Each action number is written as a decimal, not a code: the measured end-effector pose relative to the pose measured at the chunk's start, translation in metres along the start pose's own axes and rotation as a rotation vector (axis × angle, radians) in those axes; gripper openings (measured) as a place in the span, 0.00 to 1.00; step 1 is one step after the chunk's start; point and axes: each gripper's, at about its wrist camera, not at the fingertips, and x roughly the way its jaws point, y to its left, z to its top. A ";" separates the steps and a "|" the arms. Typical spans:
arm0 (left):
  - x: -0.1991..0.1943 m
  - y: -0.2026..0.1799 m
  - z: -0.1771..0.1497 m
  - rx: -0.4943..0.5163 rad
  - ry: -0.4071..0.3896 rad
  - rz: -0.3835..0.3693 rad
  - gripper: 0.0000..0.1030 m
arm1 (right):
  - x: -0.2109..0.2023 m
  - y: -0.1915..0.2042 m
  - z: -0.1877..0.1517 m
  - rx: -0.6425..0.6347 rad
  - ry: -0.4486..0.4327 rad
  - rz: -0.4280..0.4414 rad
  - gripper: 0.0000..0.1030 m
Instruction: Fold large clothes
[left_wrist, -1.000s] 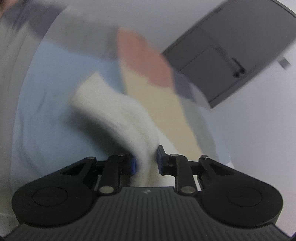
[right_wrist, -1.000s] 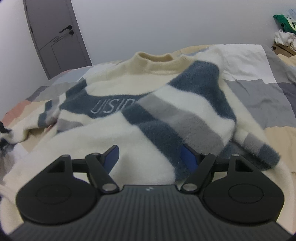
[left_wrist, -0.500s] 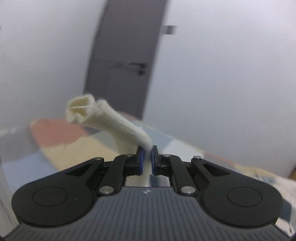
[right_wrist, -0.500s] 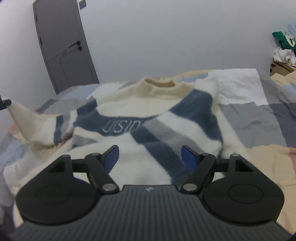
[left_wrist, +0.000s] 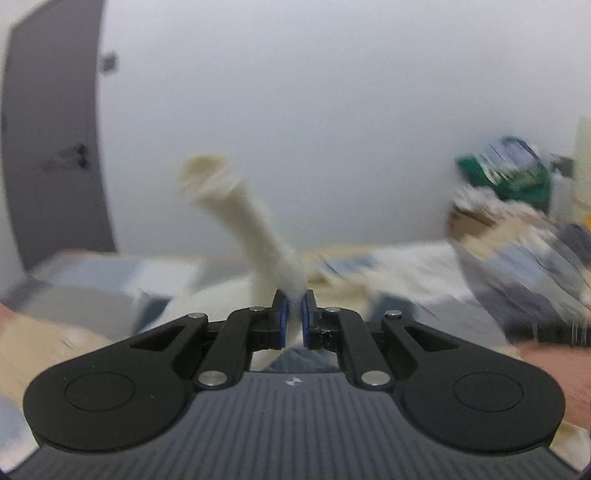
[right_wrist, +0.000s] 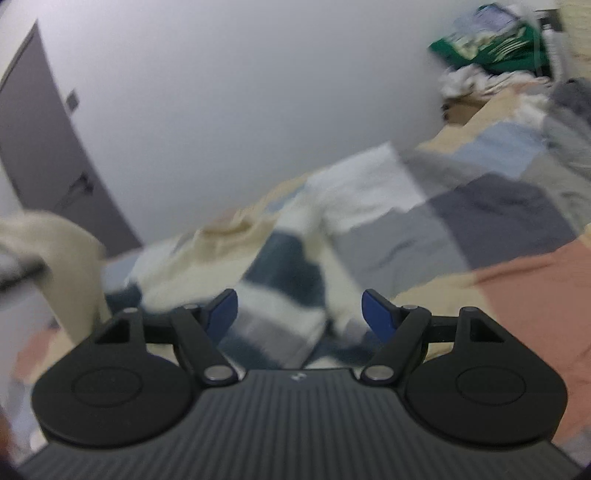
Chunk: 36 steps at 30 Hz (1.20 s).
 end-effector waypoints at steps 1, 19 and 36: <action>0.000 -0.021 -0.011 0.009 0.019 -0.004 0.09 | -0.005 -0.005 0.003 0.017 -0.014 0.004 0.73; -0.003 -0.034 -0.094 -0.010 0.274 -0.081 0.59 | 0.005 -0.039 -0.005 0.133 0.063 0.096 0.75; -0.063 0.056 -0.109 -0.160 0.263 -0.066 0.65 | 0.046 -0.007 -0.058 0.048 0.319 0.113 0.66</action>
